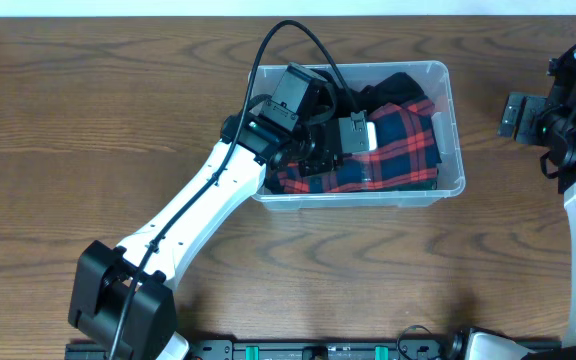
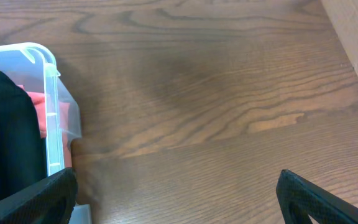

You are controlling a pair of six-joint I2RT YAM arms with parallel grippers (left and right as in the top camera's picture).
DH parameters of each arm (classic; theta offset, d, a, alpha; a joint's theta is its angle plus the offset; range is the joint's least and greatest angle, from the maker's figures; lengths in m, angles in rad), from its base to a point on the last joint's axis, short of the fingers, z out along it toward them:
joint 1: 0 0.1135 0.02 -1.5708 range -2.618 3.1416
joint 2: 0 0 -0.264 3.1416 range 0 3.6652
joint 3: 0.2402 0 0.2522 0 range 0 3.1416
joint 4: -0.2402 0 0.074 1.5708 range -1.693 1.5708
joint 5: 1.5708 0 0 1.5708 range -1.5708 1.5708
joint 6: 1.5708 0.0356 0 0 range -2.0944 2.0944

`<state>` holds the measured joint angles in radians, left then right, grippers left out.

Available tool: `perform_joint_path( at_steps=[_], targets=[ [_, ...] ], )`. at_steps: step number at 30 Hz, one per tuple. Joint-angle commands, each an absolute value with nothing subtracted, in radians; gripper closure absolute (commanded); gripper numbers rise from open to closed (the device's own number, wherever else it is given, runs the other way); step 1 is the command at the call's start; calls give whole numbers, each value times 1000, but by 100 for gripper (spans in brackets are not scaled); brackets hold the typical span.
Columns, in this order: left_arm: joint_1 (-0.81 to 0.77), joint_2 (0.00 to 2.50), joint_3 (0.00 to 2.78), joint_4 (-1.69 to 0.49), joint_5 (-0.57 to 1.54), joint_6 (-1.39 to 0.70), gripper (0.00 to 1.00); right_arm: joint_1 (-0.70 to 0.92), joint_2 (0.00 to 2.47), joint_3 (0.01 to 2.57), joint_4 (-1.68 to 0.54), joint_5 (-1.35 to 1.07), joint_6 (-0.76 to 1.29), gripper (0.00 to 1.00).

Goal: Pack container
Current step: 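Lower the plaid shirt into the bin, release and press it flat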

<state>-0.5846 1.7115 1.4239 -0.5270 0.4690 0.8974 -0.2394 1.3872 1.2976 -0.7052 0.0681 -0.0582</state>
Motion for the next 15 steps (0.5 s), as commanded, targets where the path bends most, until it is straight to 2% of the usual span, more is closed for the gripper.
perform_joint_path(
  at_steps=[1, 2, 3, 5, 6, 8, 9, 15],
  targets=[
    [-590, 1720, 1442, -504, 415, 901, 71, -244, 1375, 1305, -704, 75, -49, 1],
    [-591, 1720, 1442, -497, 407, 901, 53, -244, 1375, 1305, -704, 75, -49, 1],
    [-590, 1720, 1442, -491, 406, 901, 41, -244, 1375, 1305, -704, 75, -49, 1],
    [-591, 1720, 1442, -484, 406, 901, 27, -244, 1375, 1305, -704, 75, -49, 1],
    [-590, 1720, 1442, -480, 406, 901, 15, -244, 1375, 1305, -704, 75, -49, 1],
    [-590, 1720, 1442, -472, 406, 900, 4, -244, 1375, 1305, -704, 75, -49, 1],
    [-590, 1719, 1442, -464, 406, 900, 1, -244, 1375, 1305, -704, 75, -49, 1],
    [-590, 1703, 1443, -344, 406, 719, 2, -244, 1375, 1305, -704, 75, -49, 1]
  ],
)
